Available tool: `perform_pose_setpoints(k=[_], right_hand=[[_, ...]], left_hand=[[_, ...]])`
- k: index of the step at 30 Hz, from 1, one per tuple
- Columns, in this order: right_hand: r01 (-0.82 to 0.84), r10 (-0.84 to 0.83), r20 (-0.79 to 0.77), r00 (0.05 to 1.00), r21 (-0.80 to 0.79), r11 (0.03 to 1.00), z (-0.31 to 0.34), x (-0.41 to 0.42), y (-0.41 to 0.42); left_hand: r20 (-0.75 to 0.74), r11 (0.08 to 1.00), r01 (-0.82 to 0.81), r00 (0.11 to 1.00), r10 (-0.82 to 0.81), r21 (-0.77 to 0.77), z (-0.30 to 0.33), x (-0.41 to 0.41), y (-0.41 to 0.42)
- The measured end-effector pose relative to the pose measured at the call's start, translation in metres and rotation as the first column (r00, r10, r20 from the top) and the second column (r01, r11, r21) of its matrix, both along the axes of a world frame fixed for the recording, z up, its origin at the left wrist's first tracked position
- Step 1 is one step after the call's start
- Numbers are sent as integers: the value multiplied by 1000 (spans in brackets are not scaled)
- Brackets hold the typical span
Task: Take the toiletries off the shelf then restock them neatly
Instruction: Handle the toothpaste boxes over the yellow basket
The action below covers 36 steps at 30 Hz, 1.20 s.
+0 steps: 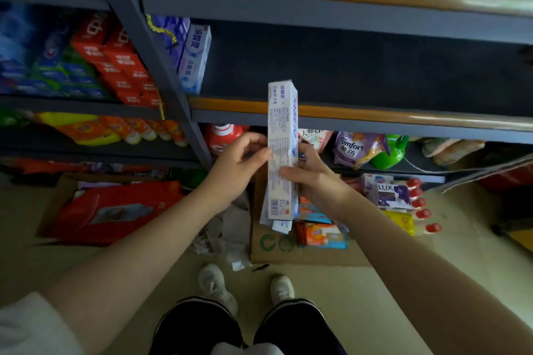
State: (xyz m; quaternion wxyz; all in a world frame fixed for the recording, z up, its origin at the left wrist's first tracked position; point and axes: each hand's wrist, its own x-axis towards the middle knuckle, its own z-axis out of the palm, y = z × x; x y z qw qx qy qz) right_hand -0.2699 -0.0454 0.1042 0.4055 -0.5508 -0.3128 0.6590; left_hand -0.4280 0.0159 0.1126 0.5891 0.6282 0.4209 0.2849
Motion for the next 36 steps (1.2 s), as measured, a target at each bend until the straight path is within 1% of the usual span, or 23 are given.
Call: perform_pose_setpoints(k=[2, 4, 5, 7, 8, 10, 12, 15, 19, 21, 22, 23, 25, 27, 29, 33, 36], right_hand=[[-60, 60, -5, 998, -41, 997, -6, 5, -1], [-130, 134, 63, 989, -69, 989, -12, 5, 0], [-192, 200, 139, 970, -68, 979, -18, 3, 2], [-351, 356, 286, 890, -69, 934, -25, -15, 7], [-391, 391, 333, 858, -70, 918, -27, -21, 9], [-484, 484, 342, 805, -90, 870, -31, -49, 15], [-597, 591, 339, 732, -97, 796, -34, -90, 22], [-772, 707, 416, 572, -18, 636, -30, -173, 33], [-894, 713, 560, 422, 127, 429, -11, -306, 33], [-932, 693, 624, 361, 204, 301, -5, -374, 31], [-943, 684, 649, 333, 218, 252, -2, -407, 30], [-949, 680, 662, 315, 222, 224, 1, -440, 28], [-959, 699, 657, 282, 203, 196, 5, -502, 26], [-973, 747, 625, 229, 146, 177, 2, -553, 26], [-978, 786, 583, 206, 101, 181, -5, -594, 33], [-983, 755, 643, 126, -21, 182, -25, -655, 68], [-974, 729, 674, 116, -68, 218, -42, -698, 113]], left_hand=[[-31, 999, -42, 999, 42, 2, 2, -2, -12], [-92, 995, -94, 992, 90, -36, 2, -13, -26], [-129, 991, -116, 986, 106, -66, -1, -22, -33], [-248, 981, -175, 957, 149, -86, -11, -54, -53], [-312, 979, -187, 937, 154, -80, -19, -68, -59], [-411, 956, -286, 880, 237, -61, -31, -113, -82], [-477, 911, -411, 807, 348, -31, -41, -165, -108], [-577, 812, -583, 661, 480, 7, -49, -243, -147], [-654, 629, -776, 447, 610, 56, -52, -349, -196], [-670, 553, -830, 369, 644, 74, -54, -404, -218], [-677, 519, -852, 338, 654, 76, -54, -430, -229], [-686, 496, -865, 316, 656, 77, -54, -457, -238], [-707, 466, -882, 282, 649, 76, -51, -509, -252], [-709, 436, -897, 262, 654, 71, -46, -554, -256], [-693, 435, -897, 260, 673, 85, -36, -594, -247], [-614, 441, -883, 260, 745, 161, -14, -665, -206], [-524, 438, -870, 270, 808, 226, 1, -718, -157]])
